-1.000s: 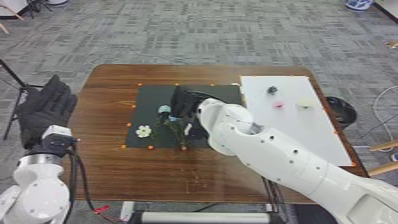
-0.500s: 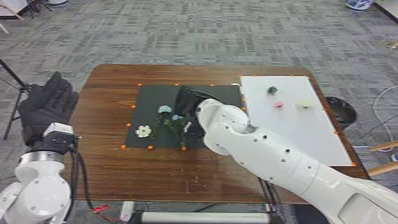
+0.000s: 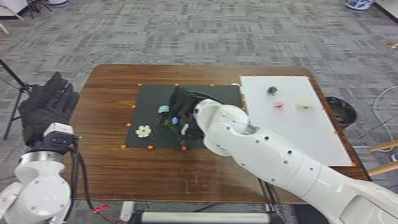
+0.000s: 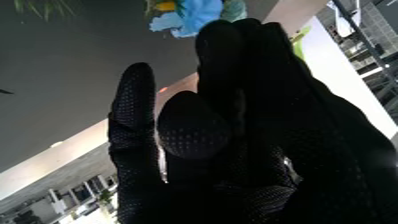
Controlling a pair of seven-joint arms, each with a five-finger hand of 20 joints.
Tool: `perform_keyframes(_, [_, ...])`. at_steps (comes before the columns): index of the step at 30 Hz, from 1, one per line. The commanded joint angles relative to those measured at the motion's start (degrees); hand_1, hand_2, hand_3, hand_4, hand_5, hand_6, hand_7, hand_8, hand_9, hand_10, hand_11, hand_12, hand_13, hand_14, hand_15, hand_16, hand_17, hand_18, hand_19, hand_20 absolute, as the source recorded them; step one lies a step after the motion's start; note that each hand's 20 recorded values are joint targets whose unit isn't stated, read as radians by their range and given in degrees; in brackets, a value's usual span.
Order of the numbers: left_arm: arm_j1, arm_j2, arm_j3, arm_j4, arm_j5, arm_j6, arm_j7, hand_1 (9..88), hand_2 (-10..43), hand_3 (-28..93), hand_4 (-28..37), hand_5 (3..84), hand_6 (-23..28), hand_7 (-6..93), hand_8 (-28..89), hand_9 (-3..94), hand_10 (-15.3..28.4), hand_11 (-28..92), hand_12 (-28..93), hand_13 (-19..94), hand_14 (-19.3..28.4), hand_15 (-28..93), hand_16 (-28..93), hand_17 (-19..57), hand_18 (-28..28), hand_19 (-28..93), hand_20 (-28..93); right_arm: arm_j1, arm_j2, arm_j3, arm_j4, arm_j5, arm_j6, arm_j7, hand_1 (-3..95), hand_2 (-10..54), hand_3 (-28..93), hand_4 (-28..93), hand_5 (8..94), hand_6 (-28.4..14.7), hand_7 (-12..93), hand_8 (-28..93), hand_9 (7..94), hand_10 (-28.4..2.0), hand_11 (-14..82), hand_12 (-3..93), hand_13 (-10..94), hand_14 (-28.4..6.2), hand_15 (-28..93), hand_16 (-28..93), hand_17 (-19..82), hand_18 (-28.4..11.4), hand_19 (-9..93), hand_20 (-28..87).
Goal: Arrange flowers
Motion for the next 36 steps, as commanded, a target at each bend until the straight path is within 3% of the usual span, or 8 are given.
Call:
perform_keyframes(1, [0.31, -0.15, -0.32, -0.08, 0.18, 0.23, -0.1, 25.4, 19.5, 73, -28.3, 40.7, 8.1, 6.8, -8, 25.2, 12.7, 16, 6, 17, 10.7, 13, -6, -3.8, 7.3, 25, 3, 0.78, 0.76, 1.07, -0.85, -1.51, 1.93, -0.97, 57.8, -9.5, 70, -25, 67.5, -0.3, 27, 1, 76.1, -8.7, 35.7, 61.8, 75, -6.8, 77, 41, 33, -18.8, 72, 41])
perform_keyframes(5, [-0.76, -0.42, 0.13, 0.61, 0.27, -0.22, -0.28, 25.3, 19.5, 73, -28.3, 40.2, 8.0, 6.9, -8, 25.2, 12.7, 16, 6, 17, 11.1, 13, -5, -4.0, 7.4, 25, 3, 0.64, 1.57, 3.17, -1.64, -1.78, 2.61, -0.96, 54.9, -9.5, 71, -25, 65.5, 0.0, 25, -1, 73.6, -9.4, 45.4, 64.6, 75, -7.2, 78, 42, 33, -19.0, 73, 42])
perform_keyframes(8, [0.21, -0.5, -0.25, -0.18, 0.44, -0.16, -0.37, 25.2, 19.5, 73, -28.3, 40.2, 8.0, 6.9, -8, 25.2, 12.7, 16, 6, 17, 11.1, 13, -5, -4.0, 7.5, 25, 3, -0.2, 4.63, 3.77, -3.94, -4.42, 5.8, -1.22, 54.0, -9.5, 71, -25, 64.3, -0.1, 23, -9, 72.8, -9.3, 41.5, 62.2, 73, -7.5, 77, 42, 32, -19.1, 72, 41])
perform_keyframes(12, [2.13, -0.81, -1.92, -1.58, 0.99, -0.46, 0.06, 25.1, 19.5, 73, -28.3, 40.3, 8.0, 6.9, -8, 25.3, 12.8, 16, 6, 17, 11.0, 13, -5, -4.0, 7.5, 25, 3, -2.02, 8.36, 4.93, -6.5, -9.03, 10.81, -1.3, 52.0, -9.5, 70, -25, 62.2, -1.6, 22, -12, 73.5, -9.3, 20.6, 48.9, 71, -6.9, 67, 36, 31, -18.6, 68, 36])
perform_keyframes(19, [3.96, -0.95, -2.51, -2.21, 0.7, 0.51, -0.16, 25.1, 19.5, 73, -28.3, 40.6, 8.0, 7.0, -8, 25.4, 12.7, 16, 6, 18, 10.5, 13, -5, -4.1, 7.6, 25, 3, -6.76, 14.72, 11.6, -9.93, -8.07, 9.91, 3.17, 38.0, -4.4, 78, -21, 54.6, -5.2, 17, -10, 56.3, -16.8, 16.7, 19.2, 65, -9.6, 68, 31, 28, -19.0, 69, 31])
perform_keyframes(25, [2.56, -0.73, -1.47, -1.34, 0.3, 0.83, -0.4, 25.1, 19.5, 73, -28.3, 40.7, 8.1, 6.9, -8, 25.6, 12.7, 16, 6, 18, 10.1, 13, -5, -4.0, 7.6, 25, 3, -11.78, 20.2, 17.78, -11.07, -11.51, 9.17, 4.96, 35.1, 0.7, 77, -20, 51.9, -7.0, 14, -10, 51.2, -17.4, 13.0, 16.8, 63, -10.9, 70, 30, 28, -20.0, 70, 31])
perform_keyframes(34, [0.73, 0.2, -0.63, -0.88, 0.12, 2.05, -0.72, 25.4, 19.9, 73, -28.3, 40.9, 8.2, 6.9, -8, 25.8, 12.8, 17, 6, 18, 10.0, 13, -6, -4.0, 7.5, 26, 3, -14.3, 24.19, 20.34, -10.15, -18.96, 1.95, 7.45, 45.8, -7.4, 79, -21, 53.6, -7.6, 11, -10, 49.6, -14.9, 11.1, 14.2, 64, -10.0, 71, 30, 28, -19.8, 72, 30])
perform_keyframes(36, [0.39, 0.28, -0.35, -1.18, -2.63, 2.12, -0.41, 25.4, 19.8, 73, -28.3, 41.0, 8.2, 6.9, -8, 25.8, 12.8, 17, 5, 18, 10.0, 13, -6, -3.9, 7.5, 26, 3, -15.35, 24.69, 20.69, -10.2, -20.28, 0.68, 7.5, 47.4, -9.0, 79, -22, 55.7, -7.2, 11, -10, 50.3, -14.9, 10.5, 13.7, 64, -9.7, 70, 33, 29, -19.7, 72, 30])
